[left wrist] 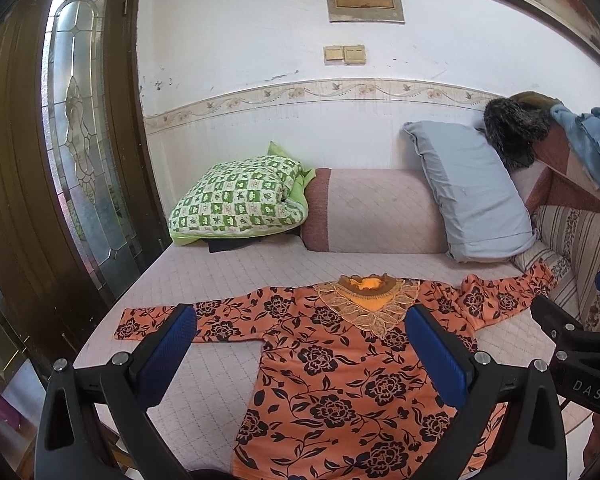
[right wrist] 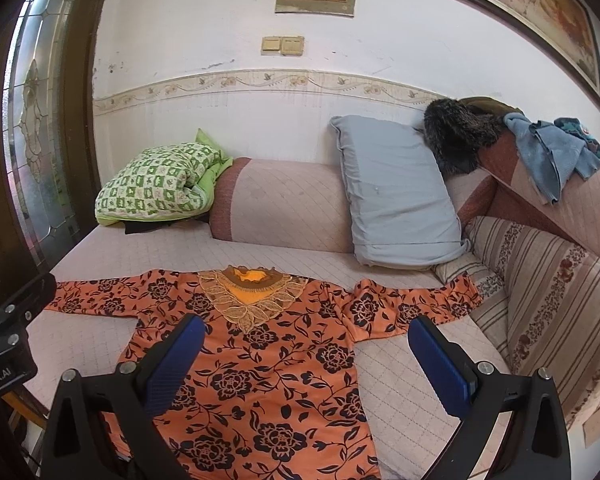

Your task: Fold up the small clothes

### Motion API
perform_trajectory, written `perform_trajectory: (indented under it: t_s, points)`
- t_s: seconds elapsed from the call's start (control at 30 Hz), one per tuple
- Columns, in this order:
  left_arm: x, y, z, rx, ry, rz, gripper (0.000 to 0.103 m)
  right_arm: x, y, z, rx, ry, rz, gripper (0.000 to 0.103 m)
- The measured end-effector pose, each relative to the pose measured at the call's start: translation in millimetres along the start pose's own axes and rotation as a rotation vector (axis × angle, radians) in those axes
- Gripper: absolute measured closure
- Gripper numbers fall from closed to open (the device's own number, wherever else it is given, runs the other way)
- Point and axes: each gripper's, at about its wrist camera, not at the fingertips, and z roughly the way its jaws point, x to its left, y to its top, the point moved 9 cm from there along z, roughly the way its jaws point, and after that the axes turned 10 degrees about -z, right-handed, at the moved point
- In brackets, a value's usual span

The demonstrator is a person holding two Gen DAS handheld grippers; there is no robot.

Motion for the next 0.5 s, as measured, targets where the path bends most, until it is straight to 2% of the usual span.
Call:
perform_trajectory:
  t_s: [0.5]
  points:
    - [31, -7, 15, 0.022, 0.045, -0.051, 0.000, 31, 1, 5, 0.015, 0.023, -0.050, 0.000]
